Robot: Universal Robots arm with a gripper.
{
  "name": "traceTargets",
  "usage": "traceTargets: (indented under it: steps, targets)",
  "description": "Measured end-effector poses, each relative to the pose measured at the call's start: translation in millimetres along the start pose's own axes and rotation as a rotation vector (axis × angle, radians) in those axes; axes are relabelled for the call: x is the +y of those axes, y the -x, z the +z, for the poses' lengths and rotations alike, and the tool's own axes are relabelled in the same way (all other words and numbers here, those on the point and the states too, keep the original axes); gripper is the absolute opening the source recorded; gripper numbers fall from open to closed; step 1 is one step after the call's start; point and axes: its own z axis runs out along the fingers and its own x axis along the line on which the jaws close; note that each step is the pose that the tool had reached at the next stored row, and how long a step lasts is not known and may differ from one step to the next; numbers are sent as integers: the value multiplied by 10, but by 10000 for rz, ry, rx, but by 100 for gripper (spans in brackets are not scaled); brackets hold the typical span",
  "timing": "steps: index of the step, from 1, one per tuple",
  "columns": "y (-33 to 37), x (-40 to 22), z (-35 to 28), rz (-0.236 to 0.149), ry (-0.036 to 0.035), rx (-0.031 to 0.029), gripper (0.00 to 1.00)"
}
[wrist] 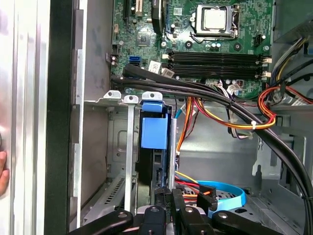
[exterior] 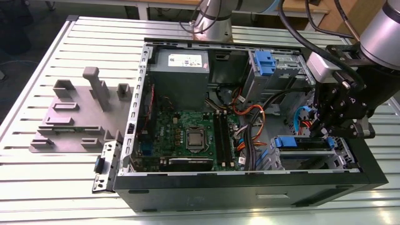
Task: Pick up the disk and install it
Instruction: 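Insert the first disk wire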
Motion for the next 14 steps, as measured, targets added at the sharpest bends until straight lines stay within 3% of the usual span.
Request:
traceTargets:
  steps: [14]
  targets:
    - [-25,-3,17,8,0,-2,17]
